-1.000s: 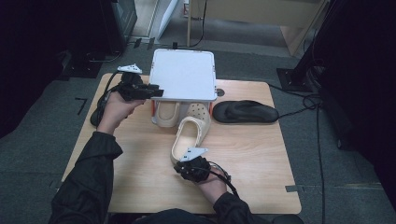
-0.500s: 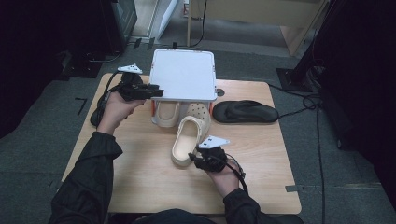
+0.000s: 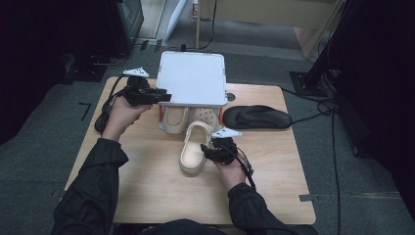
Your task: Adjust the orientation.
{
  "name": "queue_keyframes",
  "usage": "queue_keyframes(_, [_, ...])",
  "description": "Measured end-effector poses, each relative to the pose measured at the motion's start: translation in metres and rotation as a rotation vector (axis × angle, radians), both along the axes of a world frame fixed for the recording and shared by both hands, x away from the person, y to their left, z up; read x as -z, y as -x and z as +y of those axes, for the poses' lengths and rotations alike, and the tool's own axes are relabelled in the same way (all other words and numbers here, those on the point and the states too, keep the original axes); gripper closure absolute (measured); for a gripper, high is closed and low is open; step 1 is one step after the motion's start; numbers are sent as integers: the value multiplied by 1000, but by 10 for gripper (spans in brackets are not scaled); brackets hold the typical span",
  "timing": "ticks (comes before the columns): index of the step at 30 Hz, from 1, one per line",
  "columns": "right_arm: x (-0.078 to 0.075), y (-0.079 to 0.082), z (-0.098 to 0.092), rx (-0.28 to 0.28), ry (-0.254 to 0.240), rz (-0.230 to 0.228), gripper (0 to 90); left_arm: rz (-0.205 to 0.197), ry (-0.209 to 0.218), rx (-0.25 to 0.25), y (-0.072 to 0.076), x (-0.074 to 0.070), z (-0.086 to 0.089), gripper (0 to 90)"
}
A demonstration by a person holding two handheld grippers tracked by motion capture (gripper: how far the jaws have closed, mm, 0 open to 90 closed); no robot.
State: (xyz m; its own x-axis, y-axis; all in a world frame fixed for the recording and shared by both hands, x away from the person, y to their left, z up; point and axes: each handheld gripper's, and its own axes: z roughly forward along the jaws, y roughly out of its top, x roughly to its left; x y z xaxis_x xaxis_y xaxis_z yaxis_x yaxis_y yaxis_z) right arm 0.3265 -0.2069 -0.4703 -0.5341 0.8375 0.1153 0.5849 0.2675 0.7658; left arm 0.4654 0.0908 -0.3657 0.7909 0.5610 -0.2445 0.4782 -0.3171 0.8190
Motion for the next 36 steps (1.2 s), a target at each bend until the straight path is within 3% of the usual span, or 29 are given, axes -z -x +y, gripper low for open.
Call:
queue_keyframes(5, [-3, -14, 2, -6, 21, -10, 545, -1, -2, 2, 0, 0, 0, 609])
queue_keyframes(8, [-7, -12, -1, -14, -8, -18, 514, 1, 3, 3, 0, 0, 1, 609])
queue_keyframes(15, [-18, 20, -3, -67, -21, -38, 520, -1, -4, -2, 0, 0, 0, 621])
queue_keyframes(24, [-18, 46, -3, -128, -31, 0, 557, 1, -1, -5, 0, 0, 0, 623])
queue_keyframes(31, [-11, 65, 4, -188, -50, 27, 631, 5, 5, -4, 0, 0, 1, 627])
queue_keyframes(36, [-1, 73, 18, -266, -14, 47, 695, 3, 2, -4, 0, 0, 1, 629])
